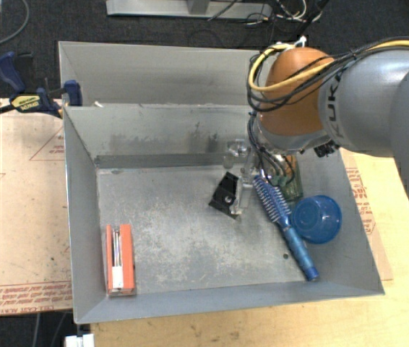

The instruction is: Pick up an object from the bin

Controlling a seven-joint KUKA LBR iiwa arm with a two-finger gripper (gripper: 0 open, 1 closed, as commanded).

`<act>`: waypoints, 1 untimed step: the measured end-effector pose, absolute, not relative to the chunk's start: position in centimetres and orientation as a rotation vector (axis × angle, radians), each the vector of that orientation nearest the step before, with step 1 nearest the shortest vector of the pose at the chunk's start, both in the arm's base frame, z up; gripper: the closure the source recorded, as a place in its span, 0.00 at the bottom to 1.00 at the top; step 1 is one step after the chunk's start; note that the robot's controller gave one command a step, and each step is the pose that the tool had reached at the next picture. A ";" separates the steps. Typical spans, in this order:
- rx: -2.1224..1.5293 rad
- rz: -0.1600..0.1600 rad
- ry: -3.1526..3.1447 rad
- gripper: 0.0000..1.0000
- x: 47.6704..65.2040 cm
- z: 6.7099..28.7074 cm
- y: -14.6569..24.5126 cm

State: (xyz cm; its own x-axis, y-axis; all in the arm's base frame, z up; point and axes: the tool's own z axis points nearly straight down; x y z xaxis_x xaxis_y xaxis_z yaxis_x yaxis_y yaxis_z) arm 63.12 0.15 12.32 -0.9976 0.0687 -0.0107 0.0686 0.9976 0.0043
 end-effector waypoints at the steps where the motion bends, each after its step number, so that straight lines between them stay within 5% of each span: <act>1: 0.171 0.007 3.131 1.00 63.0 10.2 -0.9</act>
Offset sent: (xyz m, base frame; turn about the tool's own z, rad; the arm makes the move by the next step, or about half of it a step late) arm 0.0000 0.0000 0.0000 0.0000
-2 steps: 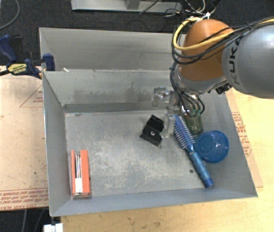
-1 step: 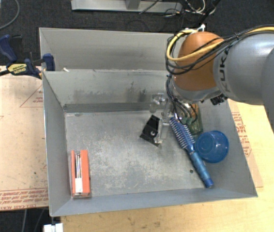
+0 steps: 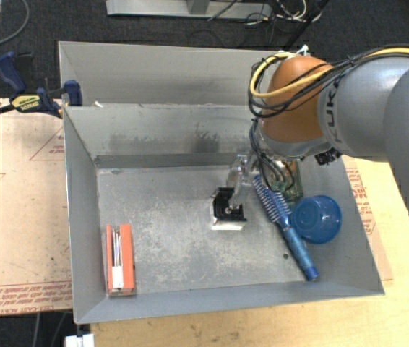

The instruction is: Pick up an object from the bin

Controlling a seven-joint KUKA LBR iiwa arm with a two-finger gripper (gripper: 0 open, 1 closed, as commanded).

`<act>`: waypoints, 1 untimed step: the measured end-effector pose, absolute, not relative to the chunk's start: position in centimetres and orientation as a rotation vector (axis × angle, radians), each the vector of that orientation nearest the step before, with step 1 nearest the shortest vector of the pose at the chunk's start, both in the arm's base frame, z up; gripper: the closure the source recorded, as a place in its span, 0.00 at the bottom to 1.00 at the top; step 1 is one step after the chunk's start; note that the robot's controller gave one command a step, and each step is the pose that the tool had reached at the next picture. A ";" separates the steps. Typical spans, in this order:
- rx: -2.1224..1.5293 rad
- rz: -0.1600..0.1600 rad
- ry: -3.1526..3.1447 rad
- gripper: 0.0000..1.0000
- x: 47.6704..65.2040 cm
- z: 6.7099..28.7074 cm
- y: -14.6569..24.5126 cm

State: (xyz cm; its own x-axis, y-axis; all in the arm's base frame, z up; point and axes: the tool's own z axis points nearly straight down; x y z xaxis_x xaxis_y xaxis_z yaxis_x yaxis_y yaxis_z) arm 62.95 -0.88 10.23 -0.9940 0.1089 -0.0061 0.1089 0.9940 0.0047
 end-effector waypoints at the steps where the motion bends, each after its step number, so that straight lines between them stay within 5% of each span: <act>1: 0.171 0.007 3.130 1.00 63.0 10.2 -0.9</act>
Offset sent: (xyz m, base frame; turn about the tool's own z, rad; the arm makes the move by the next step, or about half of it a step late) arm 0.0048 0.0022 0.1634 -0.0291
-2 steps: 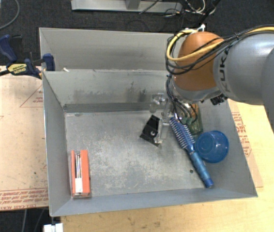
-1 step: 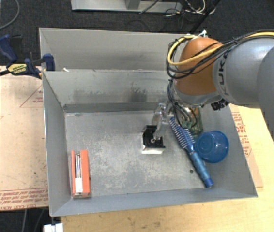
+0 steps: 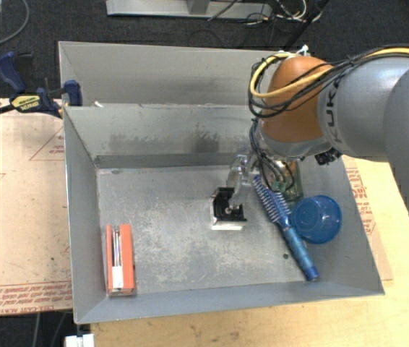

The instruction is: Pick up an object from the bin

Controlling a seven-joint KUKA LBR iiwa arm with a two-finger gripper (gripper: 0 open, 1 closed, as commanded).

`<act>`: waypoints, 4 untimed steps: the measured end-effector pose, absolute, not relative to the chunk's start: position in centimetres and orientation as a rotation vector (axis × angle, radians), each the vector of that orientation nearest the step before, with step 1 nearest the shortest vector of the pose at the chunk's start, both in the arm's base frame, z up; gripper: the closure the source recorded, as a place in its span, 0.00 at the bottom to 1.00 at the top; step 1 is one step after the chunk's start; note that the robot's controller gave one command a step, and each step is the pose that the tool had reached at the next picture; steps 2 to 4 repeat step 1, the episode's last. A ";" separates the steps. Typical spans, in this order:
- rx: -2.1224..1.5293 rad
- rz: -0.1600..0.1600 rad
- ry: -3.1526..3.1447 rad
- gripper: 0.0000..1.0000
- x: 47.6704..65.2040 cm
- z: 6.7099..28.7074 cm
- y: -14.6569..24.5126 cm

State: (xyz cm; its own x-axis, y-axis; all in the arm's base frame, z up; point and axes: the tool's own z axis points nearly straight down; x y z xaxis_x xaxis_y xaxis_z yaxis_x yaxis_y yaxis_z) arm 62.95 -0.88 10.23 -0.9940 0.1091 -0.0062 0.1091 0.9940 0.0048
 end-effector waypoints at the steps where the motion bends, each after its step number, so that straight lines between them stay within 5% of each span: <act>1: 0.127 0.008 3.121 1.00 63.7 27.0 -0.7; 4: 0.127 0.008 3.121 1.00 63.7 27.0 -0.7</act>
Offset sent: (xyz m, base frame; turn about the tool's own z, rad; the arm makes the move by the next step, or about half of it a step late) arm 0.0000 0.0000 0.0000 0.0000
